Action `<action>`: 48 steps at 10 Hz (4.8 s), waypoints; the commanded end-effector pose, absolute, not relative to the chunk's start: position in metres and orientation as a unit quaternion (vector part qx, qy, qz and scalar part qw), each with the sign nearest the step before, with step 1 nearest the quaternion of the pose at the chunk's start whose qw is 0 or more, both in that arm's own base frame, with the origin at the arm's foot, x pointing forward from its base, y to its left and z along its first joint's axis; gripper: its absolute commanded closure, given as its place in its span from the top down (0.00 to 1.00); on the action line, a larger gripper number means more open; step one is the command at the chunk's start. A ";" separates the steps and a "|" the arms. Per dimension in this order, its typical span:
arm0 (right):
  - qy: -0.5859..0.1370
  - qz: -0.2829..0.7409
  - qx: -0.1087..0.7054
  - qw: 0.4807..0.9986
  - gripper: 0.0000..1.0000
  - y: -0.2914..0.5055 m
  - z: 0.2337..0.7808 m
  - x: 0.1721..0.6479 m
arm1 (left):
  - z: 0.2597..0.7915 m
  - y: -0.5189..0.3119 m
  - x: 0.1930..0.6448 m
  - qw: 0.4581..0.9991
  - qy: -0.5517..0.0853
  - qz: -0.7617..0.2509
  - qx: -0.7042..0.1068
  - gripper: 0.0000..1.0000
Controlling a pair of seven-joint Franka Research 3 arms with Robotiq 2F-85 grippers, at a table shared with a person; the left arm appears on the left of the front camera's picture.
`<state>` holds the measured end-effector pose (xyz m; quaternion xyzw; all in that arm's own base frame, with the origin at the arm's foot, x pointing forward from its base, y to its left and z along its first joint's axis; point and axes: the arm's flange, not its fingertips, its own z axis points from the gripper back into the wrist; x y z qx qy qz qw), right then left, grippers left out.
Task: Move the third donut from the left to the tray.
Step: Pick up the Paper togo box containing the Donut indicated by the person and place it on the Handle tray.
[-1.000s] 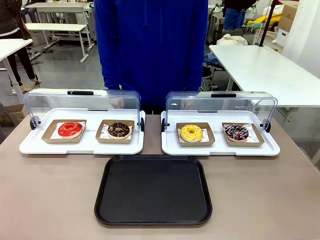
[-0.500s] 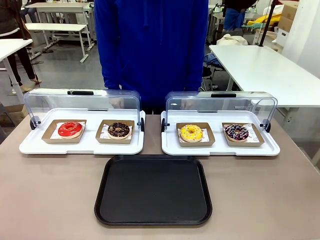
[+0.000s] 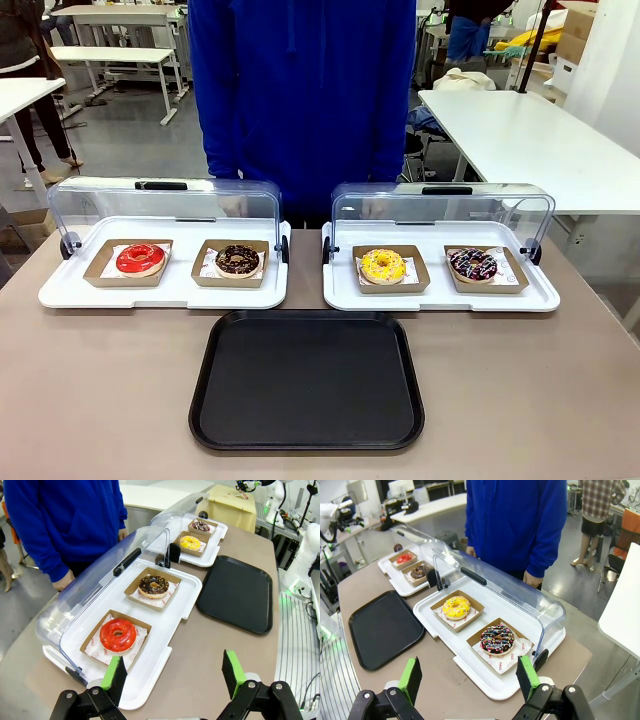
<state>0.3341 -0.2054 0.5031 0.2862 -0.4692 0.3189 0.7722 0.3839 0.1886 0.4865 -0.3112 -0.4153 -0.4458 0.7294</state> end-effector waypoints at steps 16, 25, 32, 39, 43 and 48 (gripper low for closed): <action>-0.481 0.326 0.284 0.762 1.00 -0.207 0.506 0.338 | 0.489 0.189 0.384 0.724 -0.419 -0.450 -0.313 1.00; -0.481 0.326 0.284 0.762 1.00 -0.207 0.506 0.338 | 0.489 0.189 0.384 0.724 -0.419 -0.450 -0.313 1.00; -0.481 0.326 0.284 0.762 1.00 -0.207 0.506 0.338 | 0.489 0.189 0.384 0.724 -0.419 -0.450 -0.313 1.00; -0.481 0.326 0.284 0.762 1.00 -0.207 0.506 0.338 | 0.489 0.189 0.384 0.724 -0.419 -0.450 -0.313 1.00; -0.481 0.326 0.284 0.762 1.00 -0.207 0.506 0.338 | 0.489 0.189 0.384 0.724 -0.419 -0.450 -0.313 1.00; -0.481 0.326 0.284 0.762 1.00 -0.207 0.506 0.338 | 0.489 0.189 0.384 0.724 -0.419 -0.450 -0.313 1.00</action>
